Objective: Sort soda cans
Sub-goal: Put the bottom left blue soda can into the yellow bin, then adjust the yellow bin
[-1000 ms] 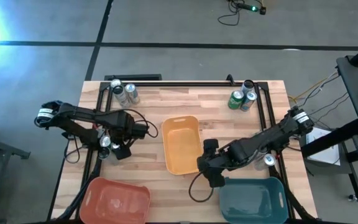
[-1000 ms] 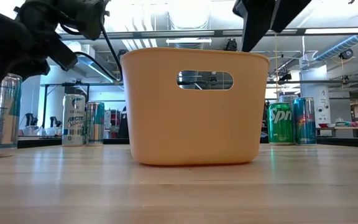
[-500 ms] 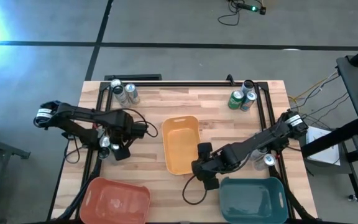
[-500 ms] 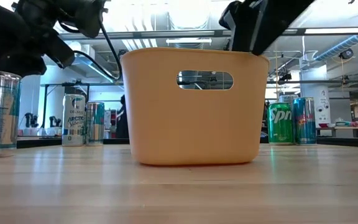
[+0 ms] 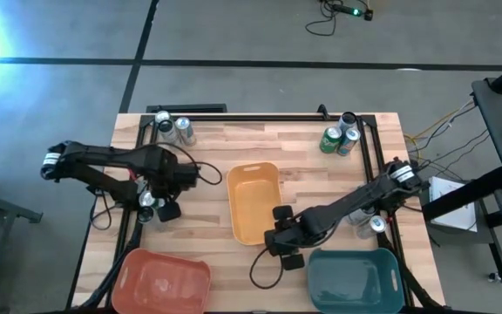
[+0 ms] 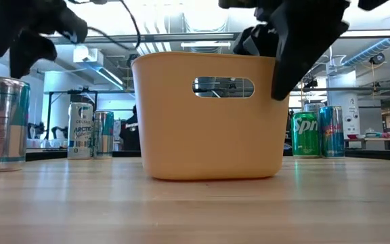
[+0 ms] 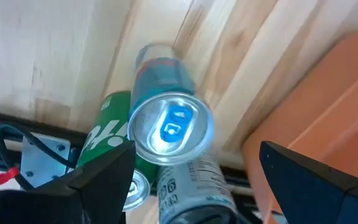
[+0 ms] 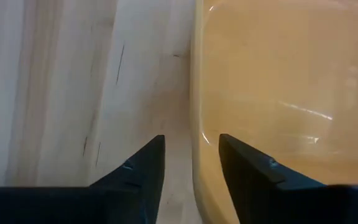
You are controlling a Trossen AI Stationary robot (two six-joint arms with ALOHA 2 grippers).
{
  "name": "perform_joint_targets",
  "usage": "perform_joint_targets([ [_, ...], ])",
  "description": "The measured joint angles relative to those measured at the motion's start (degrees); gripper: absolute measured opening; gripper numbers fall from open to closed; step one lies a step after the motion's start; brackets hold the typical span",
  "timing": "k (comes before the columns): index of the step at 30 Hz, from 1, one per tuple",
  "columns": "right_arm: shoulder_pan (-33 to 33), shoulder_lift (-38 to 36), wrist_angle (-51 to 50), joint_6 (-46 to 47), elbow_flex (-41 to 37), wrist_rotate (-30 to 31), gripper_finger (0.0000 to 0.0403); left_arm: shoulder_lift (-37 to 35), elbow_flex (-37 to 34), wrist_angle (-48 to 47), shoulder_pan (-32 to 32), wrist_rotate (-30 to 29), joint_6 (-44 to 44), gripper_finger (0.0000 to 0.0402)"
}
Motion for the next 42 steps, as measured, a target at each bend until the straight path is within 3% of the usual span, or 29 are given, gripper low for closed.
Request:
perform_joint_targets([
  [8, -0.9, 0.3, 1.1, -0.1, 0.0, -0.7, 0.0028, -3.3, 5.5, -0.9, 0.0, -4.0, -1.3, 0.0326],
  [10, -1.3, -0.1, 0.1, 0.2, 0.2, -0.9, 0.0016, -4.1, 7.0, -1.0, 0.0, -5.1, -2.3, 0.0326],
  [17, -6.2, -2.4, -3.8, 0.1, 5.8, -0.9, 0.0010, -7.5, 12.7, 1.2, 0.0, -10.5, -5.1, 0.0326],
  [25, -12.7, -2.2, -6.7, -12.8, 6.1, -1.1, 0.0009, -11.2, 17.5, 3.7, 0.0, -16.0, -6.2, 0.0326],
  [28, -13.0, -2.0, -6.7, -12.7, 5.7, -4.5, 0.0009, -12.5, 18.3, 3.7, 0.0, -16.1, -7.4, 0.0326],
  [42, -12.7, -2.0, -2.6, -10.9, 1.9, -5.4, 0.0013, -14.7, 18.1, 5.2, 0.0, -18.9, -5.0, 0.0327],
])
